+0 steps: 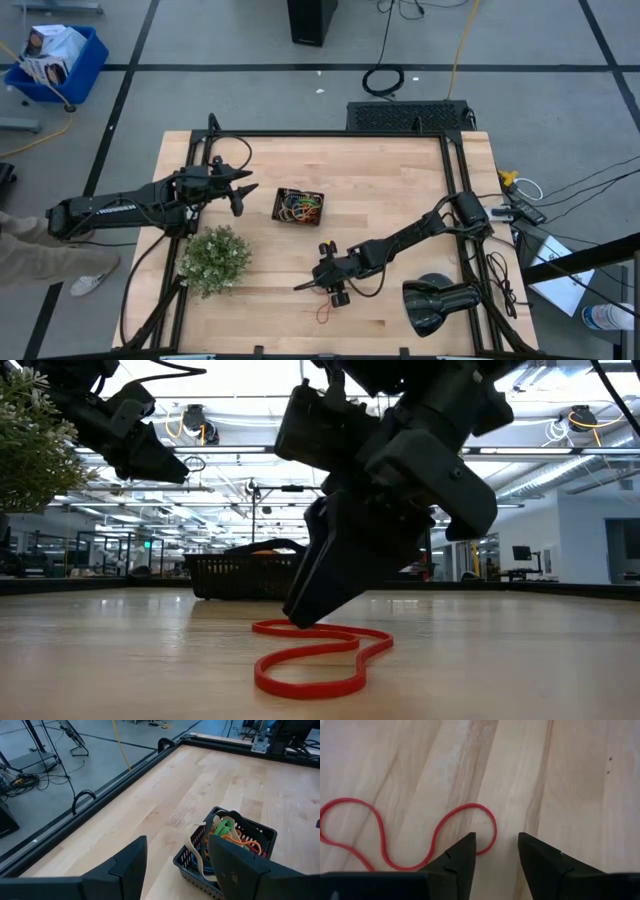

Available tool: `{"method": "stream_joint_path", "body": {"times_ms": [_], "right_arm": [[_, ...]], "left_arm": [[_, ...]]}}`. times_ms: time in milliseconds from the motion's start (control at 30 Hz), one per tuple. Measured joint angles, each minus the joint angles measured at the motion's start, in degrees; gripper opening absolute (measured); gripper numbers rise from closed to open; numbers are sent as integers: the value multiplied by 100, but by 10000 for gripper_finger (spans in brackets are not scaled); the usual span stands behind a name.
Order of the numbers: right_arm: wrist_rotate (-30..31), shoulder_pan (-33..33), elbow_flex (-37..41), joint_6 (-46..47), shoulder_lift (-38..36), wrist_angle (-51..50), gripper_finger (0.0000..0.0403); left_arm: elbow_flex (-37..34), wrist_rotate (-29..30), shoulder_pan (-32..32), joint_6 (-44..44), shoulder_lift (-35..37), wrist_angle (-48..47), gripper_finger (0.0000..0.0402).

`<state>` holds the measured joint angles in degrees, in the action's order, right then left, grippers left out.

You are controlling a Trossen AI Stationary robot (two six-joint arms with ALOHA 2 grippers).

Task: Pick and place rubber bands into bin
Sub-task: Put the red rubber band into the black bin

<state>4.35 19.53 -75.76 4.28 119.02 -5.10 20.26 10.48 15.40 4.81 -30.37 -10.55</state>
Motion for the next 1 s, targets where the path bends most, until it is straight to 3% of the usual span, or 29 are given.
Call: {"method": "stream_joint_path", "body": {"times_ms": [233,800,1000], "right_arm": [[0,-2,252,10,-9,461,112],[34,-6,411,-36,-6,490,8],[169,0,421,-45,-26,545,2]], "left_arm": [[1,0,0,23,-2,0,216],[1,0,-1,35,-2,0,216],[1,0,0,38,0,0,216]]}}
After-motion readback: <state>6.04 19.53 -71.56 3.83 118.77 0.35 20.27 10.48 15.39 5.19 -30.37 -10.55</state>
